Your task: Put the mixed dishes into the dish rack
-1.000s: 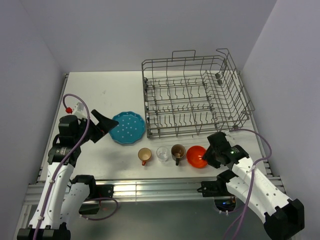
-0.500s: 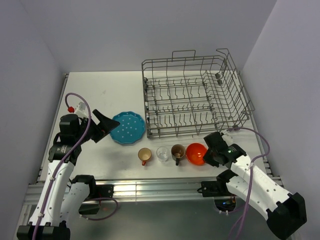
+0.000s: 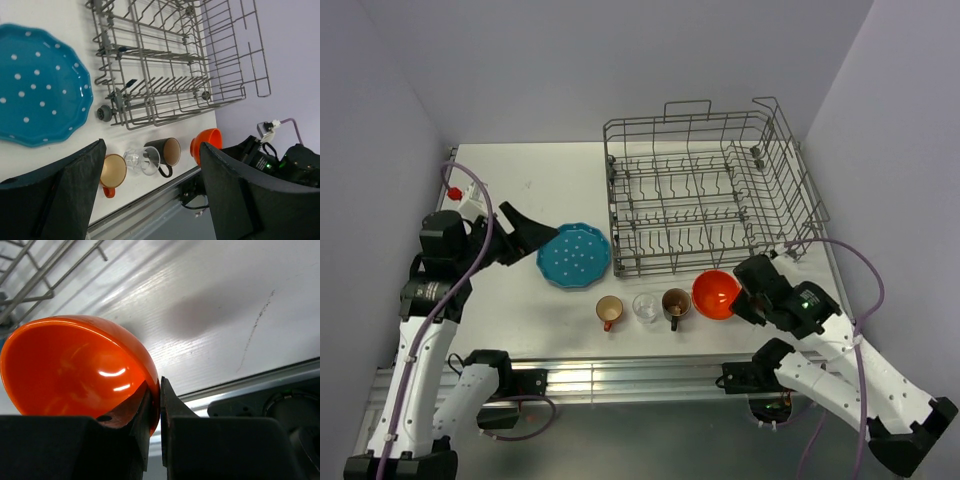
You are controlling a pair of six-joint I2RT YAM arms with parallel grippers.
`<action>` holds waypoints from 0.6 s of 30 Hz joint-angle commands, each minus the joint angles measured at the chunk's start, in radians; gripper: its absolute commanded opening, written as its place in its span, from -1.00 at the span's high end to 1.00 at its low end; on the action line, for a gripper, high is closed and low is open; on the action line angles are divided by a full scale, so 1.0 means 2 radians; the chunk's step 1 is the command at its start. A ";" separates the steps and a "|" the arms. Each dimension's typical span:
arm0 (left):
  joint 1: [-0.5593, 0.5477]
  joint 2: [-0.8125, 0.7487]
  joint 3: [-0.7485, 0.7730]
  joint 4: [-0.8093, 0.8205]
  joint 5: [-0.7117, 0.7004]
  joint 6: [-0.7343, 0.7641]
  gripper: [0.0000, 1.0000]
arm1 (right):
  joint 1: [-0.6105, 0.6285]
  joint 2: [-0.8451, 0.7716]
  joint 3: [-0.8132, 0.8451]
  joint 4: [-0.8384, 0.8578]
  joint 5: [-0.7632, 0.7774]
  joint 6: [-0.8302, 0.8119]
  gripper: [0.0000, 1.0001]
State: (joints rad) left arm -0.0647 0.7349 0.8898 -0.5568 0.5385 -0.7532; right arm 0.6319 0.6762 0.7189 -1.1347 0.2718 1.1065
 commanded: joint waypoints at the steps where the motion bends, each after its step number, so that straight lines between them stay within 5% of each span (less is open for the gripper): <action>1: -0.020 0.018 0.055 -0.019 0.010 0.030 -0.62 | 0.034 0.012 0.069 -0.048 0.031 0.006 1.00; 9: -0.167 0.110 0.152 -0.037 -0.089 0.027 -0.62 | 0.134 0.080 0.209 -0.107 0.102 0.020 1.00; 18: -0.271 0.169 0.209 -0.055 -0.151 0.028 -0.59 | 0.156 0.209 0.342 -0.077 0.146 -0.072 1.00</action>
State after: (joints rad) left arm -0.5621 1.0626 1.2457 -0.6502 0.3046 -0.7177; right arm 0.9344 1.0573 1.3312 -1.3193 0.4732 1.0325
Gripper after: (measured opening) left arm 0.802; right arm 0.142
